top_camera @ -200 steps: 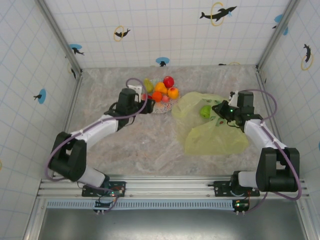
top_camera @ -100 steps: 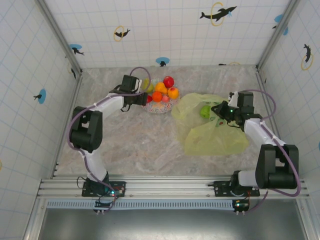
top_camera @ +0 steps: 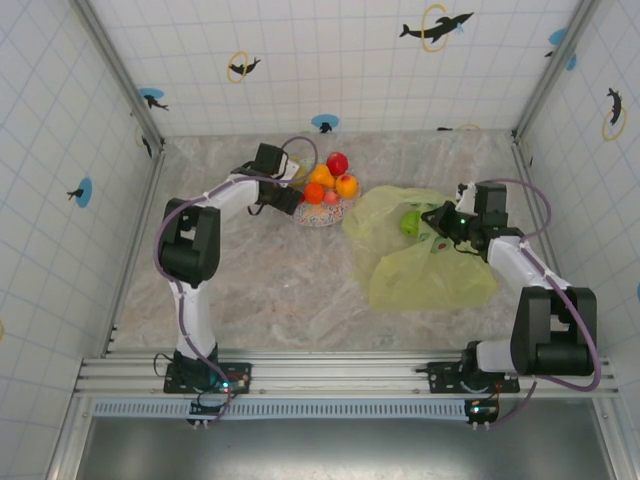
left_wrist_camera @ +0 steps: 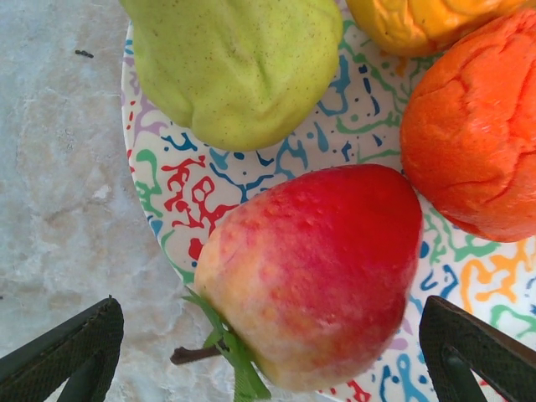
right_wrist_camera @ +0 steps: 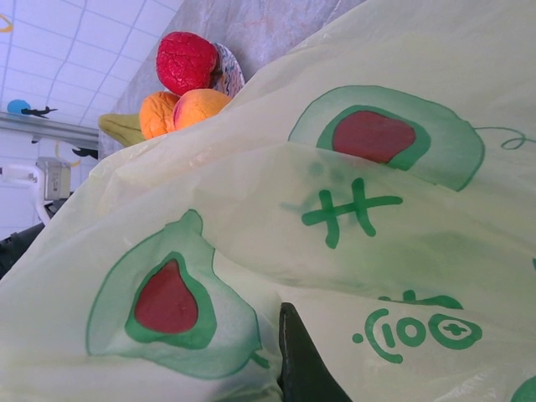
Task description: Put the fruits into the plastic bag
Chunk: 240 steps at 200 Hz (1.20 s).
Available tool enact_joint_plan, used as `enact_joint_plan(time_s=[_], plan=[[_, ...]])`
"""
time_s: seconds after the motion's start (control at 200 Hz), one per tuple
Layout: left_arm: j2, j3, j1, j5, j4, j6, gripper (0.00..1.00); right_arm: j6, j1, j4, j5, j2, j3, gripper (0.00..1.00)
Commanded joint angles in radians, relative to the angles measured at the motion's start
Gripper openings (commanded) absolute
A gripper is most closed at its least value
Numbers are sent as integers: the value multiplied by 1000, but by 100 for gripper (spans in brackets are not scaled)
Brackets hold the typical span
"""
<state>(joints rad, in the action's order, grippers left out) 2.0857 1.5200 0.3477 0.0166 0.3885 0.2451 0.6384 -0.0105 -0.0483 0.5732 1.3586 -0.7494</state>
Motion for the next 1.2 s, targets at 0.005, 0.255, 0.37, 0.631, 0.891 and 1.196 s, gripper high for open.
enact_joint_plan(time_s=[0.005, 0.255, 0.37, 0.631, 0.891, 1.196], plan=[[32, 48, 0, -17, 58, 100, 93, -12, 9, 24, 11, 8, 21, 0], [75, 112, 0, 15, 69, 146, 90, -13, 12, 24, 13, 1, 33, 0], [99, 131, 0, 32, 86, 173, 88, -14, 14, 23, 11, -5, 40, 0], [144, 174, 0, 49, 119, 187, 82, -17, 18, 13, 8, -15, 48, 0], [120, 162, 1, 62, 118, 161, 66, -13, 17, 15, 8, -14, 50, 0], [-131, -92, 0, 107, -63, -18, 51, -10, 16, 16, 8, -13, 45, 0]])
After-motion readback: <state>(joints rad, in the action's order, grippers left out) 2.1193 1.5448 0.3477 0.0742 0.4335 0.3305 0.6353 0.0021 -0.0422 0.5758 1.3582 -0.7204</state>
